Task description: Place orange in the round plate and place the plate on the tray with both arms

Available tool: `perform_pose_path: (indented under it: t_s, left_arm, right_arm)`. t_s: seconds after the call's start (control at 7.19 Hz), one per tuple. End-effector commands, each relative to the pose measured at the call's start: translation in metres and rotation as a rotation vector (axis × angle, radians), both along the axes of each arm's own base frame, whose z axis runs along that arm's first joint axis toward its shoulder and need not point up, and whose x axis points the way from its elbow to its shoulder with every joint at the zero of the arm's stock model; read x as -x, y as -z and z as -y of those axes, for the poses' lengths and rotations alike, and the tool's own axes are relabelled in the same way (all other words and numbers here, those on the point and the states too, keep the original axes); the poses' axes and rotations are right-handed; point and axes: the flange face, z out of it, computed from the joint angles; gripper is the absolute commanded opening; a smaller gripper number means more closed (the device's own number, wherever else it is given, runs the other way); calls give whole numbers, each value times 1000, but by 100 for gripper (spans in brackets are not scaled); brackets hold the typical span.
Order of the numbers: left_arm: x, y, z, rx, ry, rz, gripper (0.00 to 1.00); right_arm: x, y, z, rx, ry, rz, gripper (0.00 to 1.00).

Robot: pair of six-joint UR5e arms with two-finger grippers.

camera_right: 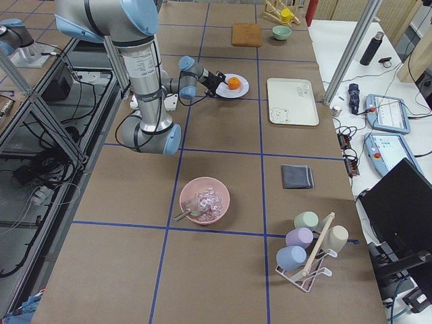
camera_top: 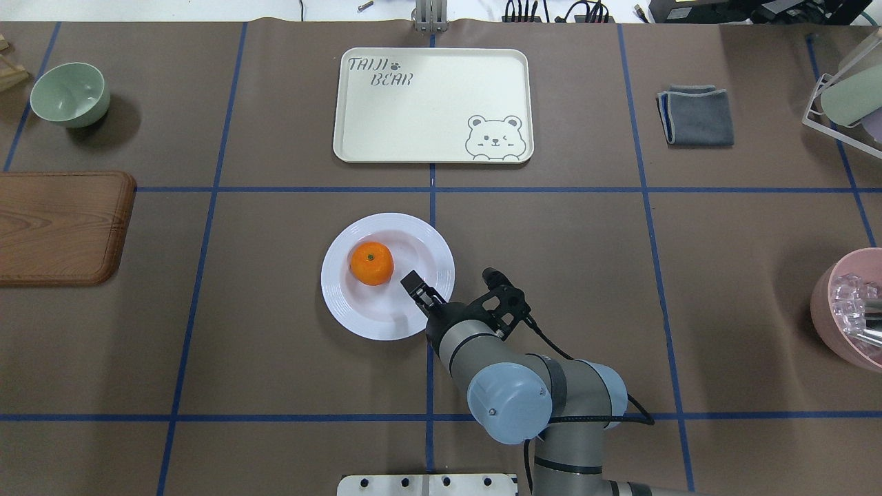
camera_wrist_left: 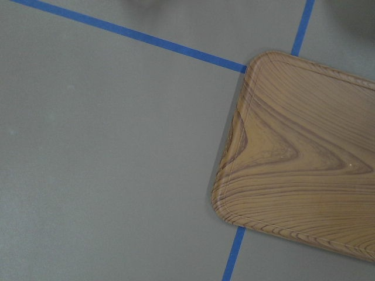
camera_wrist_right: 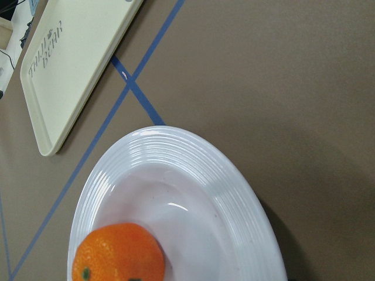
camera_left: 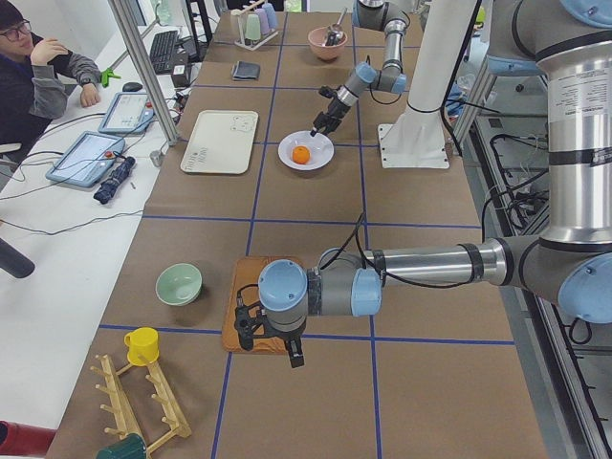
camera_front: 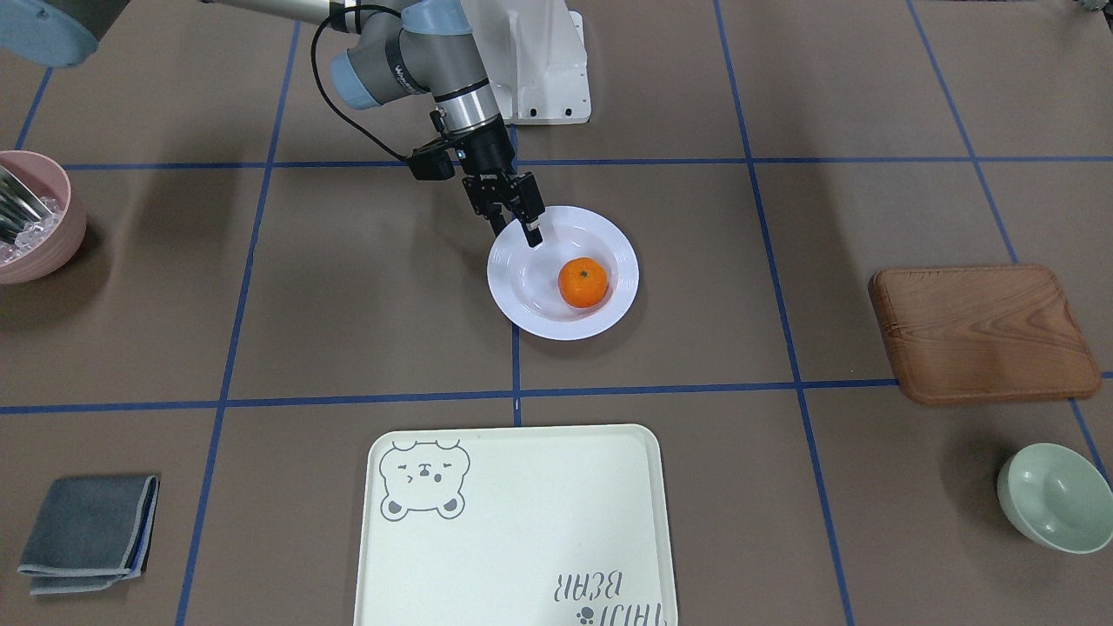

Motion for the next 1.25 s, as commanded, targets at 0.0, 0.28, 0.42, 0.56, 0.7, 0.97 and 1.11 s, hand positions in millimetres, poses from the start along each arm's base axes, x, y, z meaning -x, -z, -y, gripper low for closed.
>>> perform_pose_path:
  t_s: [0.0,0.28,0.42,0.56,0.7,0.97,1.11]
  left_arm:
    - [0,1,1,-1,1,0,98]
    - [0,1,2,-1,2,-1,98]
    - [0,2,3,-3,2,-1,98]
    - [0,1,2,-1,2,0,98]
    - [-1,2,3,-3,0,0,98]
    - [-1,2,3,-3,-1,-1,98]
    - [-1,2,3,-3,-1,-1,98]
  right_arm:
    - [6,-6,8,7,4,-23,84]
    - [7,-4,8,5,9,-20,66]
    - [9,-3,8,5,8,-23,27]
    - [14,-10,8,-2,15,-50,13]
    - [15,-11,7,-6,18,-55,12]
    - [15,-10,6,-4,17,-51,0]
    - [12,-5,7,-2,15,-32,0]
